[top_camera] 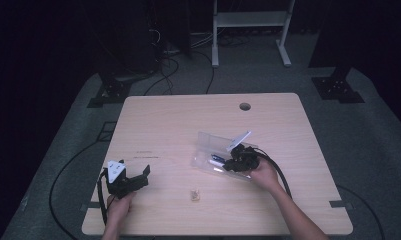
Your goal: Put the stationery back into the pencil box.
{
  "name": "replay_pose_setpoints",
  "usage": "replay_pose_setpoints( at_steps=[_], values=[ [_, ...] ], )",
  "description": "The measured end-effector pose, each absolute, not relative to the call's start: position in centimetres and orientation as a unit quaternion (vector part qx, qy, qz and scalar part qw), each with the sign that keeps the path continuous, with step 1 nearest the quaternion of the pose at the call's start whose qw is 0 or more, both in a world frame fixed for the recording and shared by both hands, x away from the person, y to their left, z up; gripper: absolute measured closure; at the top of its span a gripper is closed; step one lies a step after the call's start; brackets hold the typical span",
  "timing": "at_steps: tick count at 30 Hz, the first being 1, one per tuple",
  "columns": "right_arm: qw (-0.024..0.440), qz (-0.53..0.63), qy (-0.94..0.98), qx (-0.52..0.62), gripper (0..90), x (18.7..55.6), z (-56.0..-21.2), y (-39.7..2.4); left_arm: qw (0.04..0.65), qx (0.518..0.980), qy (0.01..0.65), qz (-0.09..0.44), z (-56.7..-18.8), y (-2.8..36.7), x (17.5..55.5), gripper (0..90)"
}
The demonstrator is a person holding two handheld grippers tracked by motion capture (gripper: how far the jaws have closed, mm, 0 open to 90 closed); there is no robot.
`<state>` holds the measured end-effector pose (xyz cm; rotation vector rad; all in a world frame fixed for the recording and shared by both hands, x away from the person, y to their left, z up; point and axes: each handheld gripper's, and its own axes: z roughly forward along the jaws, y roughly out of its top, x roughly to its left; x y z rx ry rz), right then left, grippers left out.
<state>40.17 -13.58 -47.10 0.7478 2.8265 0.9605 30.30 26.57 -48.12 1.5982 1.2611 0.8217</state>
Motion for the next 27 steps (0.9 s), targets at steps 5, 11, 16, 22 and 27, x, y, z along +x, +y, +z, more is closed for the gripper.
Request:
replay_pose_setpoints(
  at_steps=[5, 11, 16, 22, 27],
  values=[
    [0.027, 0.311, 0.918, 0.244, 77.9, 40.2, -47.28, -13.61, 0.457, 0.647, 0.51, 0.334, -48.14, 26.56, 30.31, 0.0],
    [0.024, 0.312, 0.917, 0.247, 77.5, 40.21, -47.44, -13.72, 0.455, 0.648, 0.511, 0.333, -48.12, 26.57, 30.3, 0.0],
    [0.025, 0.311, 0.917, 0.247, 77.5, 40.18, -47.54, -13.67, 0.455, 0.648, 0.512, 0.333, -48.12, 26.57, 30.3, 0.0],
    [0.026, 0.313, 0.916, 0.249, 74.9, 40.19, -47.46, -13.76, 0.455, 0.648, 0.511, 0.333, -48.12, 26.57, 30.3, 0.0],
    [0.026, 0.318, 0.914, 0.25, 73.1, 40.19, -47.34, -13.91, 0.456, 0.648, 0.511, 0.334, -48.12, 26.56, 30.3, 0.0]
  ],
)
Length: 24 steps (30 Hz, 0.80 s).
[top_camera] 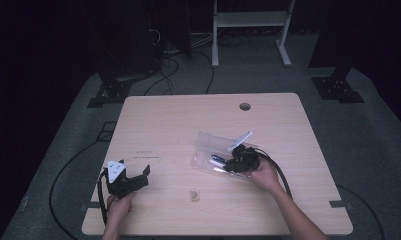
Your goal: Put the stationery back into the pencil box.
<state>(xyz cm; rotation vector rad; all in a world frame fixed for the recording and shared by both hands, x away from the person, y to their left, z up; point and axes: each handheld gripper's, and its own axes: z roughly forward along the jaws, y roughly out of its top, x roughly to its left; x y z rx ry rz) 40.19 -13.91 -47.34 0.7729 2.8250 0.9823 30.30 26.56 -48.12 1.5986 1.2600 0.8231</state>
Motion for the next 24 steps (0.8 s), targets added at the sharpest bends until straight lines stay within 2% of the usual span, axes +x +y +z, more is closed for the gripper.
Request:
replay_pose_setpoints(
  at_steps=[9, 24],
  values=[
    [0.035, 0.33, 0.909, 0.253, 67.9, 40.0, -46.5, -14.5, 0.455, 0.648, 0.511, 0.334, -48.1, 26.6, 30.3, 0.0],
    [0.015, 0.361, 0.903, 0.234, 60.9, 38.3, -45.0, -14.3, 0.454, 0.649, 0.51, 0.335, -48.1, 26.5, 30.3, 0.0]
  ],
)
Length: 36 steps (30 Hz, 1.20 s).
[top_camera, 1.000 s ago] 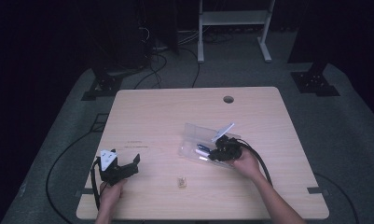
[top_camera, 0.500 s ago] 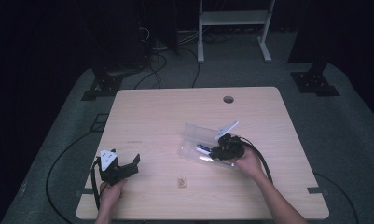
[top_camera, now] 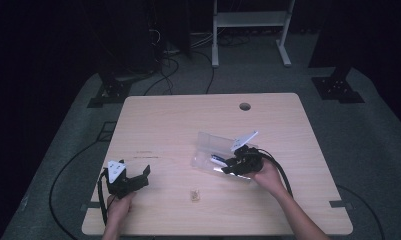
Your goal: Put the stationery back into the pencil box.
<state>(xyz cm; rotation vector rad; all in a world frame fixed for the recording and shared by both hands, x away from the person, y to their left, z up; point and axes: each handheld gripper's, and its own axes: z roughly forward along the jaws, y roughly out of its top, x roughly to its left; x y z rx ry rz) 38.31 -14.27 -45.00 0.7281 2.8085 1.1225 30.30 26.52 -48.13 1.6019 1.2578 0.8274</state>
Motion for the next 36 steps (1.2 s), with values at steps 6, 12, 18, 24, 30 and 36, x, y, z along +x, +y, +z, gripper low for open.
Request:
replay_pose_setpoints(
  at_steps=[6, 12, 18, 24, 30, 36],
  values=[
    [0.014, 0.365, 0.906, 0.214, 57.1, 37.1, -44.4, -13.4, 0.454, 0.649, 0.51, 0.336, -48.1, 26.5, 30.3, 0.0],
    [0.005, 0.37, 0.907, 0.204, 54.4, 36.3, -44.2, -12.8, 0.455, 0.649, 0.51, 0.336, -48.1, 26.4, 30.3, 0.0],
    [-0.002, 0.37, 0.909, 0.192, 52.2, 35.7, -44.3, -12.1, 0.454, 0.649, 0.51, 0.335, -48.1, 26.5, 30.3, 0.0],
    [-0.009, 0.37, 0.91, 0.187, 49.7, 35.3, -44.4, -11.6, 0.454, 0.649, 0.51, 0.336, -48.1, 26.5, 30.3, 0.0],
    [-0.014, 0.373, 0.911, 0.177, 47.3, 34.8, -44.4, -10.9, 0.454, 0.649, 0.51, 0.336, -48.1, 26.5, 30.3, 0.0],
    [-0.019, 0.367, 0.916, 0.163, 45.3, 34.3, -44.5, -10.1, 0.454, 0.649, 0.51, 0.336, -48.1, 26.5, 30.3, 0.0]
  ],
)
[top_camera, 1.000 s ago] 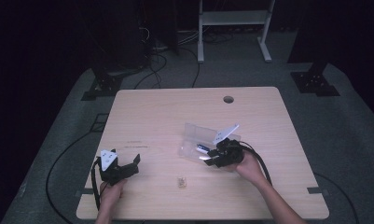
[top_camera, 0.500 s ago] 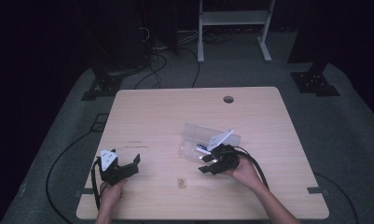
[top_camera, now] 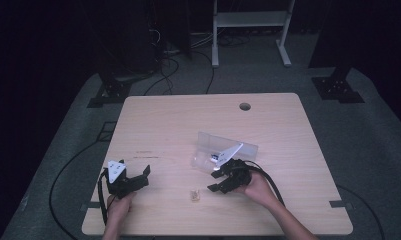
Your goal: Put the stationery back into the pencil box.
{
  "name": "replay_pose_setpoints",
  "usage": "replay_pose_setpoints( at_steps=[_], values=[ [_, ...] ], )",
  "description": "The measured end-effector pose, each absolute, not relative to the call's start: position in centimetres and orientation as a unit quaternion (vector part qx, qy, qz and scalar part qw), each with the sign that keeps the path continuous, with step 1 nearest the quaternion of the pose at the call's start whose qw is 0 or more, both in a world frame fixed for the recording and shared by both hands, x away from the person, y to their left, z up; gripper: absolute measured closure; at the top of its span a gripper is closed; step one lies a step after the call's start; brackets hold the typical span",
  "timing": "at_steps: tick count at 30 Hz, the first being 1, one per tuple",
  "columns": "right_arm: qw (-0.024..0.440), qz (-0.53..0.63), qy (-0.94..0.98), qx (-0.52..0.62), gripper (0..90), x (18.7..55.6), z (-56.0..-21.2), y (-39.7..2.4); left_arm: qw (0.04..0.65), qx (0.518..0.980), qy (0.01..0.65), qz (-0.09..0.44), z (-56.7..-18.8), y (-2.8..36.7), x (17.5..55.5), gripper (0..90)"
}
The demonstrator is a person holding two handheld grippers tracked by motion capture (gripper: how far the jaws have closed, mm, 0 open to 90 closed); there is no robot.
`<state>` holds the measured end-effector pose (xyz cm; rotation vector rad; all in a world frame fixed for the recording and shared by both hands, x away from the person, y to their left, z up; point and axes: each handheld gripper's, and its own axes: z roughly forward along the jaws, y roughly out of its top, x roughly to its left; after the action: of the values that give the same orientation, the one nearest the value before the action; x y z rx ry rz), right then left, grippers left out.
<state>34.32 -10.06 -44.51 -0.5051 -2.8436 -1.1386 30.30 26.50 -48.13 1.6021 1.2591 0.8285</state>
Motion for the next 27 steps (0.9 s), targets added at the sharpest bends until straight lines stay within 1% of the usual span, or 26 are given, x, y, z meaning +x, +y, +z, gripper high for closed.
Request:
replay_pose_setpoints(
  at_steps=[13, 27],
  values=[
    [0.036, -0.359, -0.922, -0.138, 41.9, 33.3, -45.2, -8.2, 0.454, 0.649, 0.51, 0.335, -48.1, 26.5, 30.3, 0.0],
    [0.043, -0.353, -0.927, -0.122, 41.4, 32.7, -46.2, -6.3, 0.454, 0.65, 0.51, 0.335, -48.1, 26.5, 30.3, 0.0]
  ],
)
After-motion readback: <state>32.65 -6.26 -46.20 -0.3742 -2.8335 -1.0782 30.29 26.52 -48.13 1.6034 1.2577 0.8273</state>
